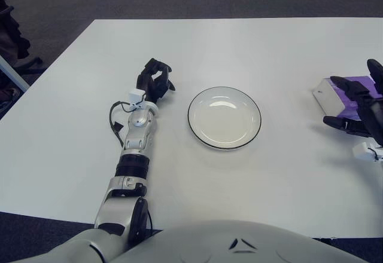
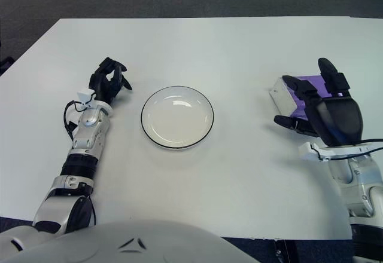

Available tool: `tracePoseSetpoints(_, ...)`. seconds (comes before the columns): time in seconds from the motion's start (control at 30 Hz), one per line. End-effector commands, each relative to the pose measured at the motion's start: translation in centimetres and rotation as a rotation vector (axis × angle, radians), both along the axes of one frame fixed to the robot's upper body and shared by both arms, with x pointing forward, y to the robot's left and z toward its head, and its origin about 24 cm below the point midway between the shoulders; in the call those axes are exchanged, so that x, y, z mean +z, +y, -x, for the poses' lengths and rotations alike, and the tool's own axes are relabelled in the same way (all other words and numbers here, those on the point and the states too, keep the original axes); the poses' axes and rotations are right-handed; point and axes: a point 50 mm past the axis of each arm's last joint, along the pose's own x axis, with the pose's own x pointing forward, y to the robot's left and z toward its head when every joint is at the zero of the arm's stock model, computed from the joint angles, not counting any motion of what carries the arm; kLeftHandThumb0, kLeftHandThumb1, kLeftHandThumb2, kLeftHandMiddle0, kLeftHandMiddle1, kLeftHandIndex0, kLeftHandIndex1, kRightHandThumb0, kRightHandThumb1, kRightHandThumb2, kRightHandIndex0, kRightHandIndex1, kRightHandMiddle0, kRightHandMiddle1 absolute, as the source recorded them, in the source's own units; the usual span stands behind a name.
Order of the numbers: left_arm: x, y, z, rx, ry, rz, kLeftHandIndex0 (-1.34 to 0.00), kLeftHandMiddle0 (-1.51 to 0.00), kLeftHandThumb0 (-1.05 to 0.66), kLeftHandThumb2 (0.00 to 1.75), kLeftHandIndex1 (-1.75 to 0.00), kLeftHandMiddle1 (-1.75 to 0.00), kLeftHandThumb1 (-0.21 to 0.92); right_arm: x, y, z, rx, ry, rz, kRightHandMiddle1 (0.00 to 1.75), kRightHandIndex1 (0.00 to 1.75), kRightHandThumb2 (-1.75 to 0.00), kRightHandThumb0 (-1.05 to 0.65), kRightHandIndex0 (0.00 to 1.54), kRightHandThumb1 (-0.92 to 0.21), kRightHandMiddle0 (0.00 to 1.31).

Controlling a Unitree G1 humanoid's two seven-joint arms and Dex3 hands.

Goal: Put the tissue paper into the plate.

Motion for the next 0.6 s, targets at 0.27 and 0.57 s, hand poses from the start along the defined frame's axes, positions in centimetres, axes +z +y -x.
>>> tracePoseSetpoints(0.27, -6.0, 0.4, 3.2, 0.026, 0.211, 0.019, -0.64, -0.92, -0.25, 0.44, -1.75, -1.75, 0.92, 2.0, -2.5, -1.1, -0.033, 0.145, 0.039, 0.01, 0.0, -0.51, -0.91, 0.22, -0.92, 0.28)
tracePoseSetpoints(0.57, -6.0, 0.4, 3.2, 0.027, 0.21, 0.014, -0.64, -0.92, -0.26, 0.44, -1.75, -1.75, 0.92, 2.4, -4.1, -2.3, -0.038, 0.198, 0.054, 0.0, 0.0, -0.53, -1.01, 0.16, -0.92, 0.21)
